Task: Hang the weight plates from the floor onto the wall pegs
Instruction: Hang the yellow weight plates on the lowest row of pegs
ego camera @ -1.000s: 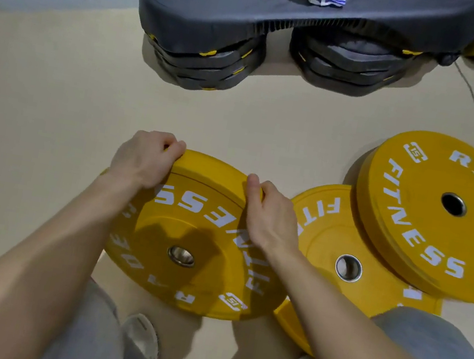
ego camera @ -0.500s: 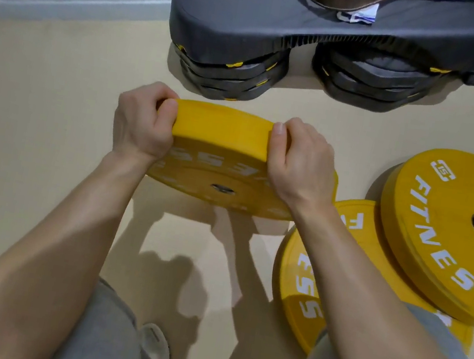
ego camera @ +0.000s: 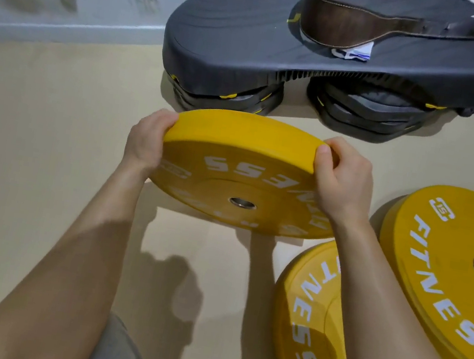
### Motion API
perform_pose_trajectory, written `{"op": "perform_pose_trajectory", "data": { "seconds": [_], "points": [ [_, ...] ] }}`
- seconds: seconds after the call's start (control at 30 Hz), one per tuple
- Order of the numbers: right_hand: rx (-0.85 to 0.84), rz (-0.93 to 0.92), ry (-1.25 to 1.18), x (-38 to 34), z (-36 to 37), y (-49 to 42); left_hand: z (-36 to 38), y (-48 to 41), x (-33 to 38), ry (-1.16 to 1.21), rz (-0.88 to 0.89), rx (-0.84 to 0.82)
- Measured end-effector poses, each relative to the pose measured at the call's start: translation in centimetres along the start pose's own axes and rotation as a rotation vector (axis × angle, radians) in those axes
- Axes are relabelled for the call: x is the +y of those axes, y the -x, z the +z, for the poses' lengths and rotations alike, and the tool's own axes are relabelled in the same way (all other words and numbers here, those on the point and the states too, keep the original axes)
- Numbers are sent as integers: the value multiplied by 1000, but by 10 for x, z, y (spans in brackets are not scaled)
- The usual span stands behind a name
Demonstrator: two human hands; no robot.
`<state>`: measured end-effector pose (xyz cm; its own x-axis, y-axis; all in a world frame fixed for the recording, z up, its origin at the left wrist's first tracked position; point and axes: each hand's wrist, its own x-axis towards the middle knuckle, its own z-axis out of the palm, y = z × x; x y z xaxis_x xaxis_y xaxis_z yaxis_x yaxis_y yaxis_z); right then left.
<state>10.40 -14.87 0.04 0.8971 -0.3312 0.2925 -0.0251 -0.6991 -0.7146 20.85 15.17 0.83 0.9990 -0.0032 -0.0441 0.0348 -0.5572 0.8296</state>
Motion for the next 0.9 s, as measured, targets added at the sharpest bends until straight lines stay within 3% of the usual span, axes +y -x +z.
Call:
{"op": "perform_pose_trajectory", "data": {
  "seconds": [0.1, 0.33, 0.5, 0.77, 0.9],
  "points": [
    [15, 14, -50, 10, -7, 1, 2, -5, -48, 476, -366, 74],
    [81, 69, -82, 29, -17, 13, 49, 13, -128, 853, -675, 199],
    [90, 155, -50, 39, -22, 16, 83, 16, -148, 1007, -625, 265],
    [162, 59, -39, 29, -24, 42, 81, 32, -163, 1141, -585, 315],
    [70, 74, 57, 15, -27, 37, 63, 66, -162, 1124, -619, 337]
  ]
}}
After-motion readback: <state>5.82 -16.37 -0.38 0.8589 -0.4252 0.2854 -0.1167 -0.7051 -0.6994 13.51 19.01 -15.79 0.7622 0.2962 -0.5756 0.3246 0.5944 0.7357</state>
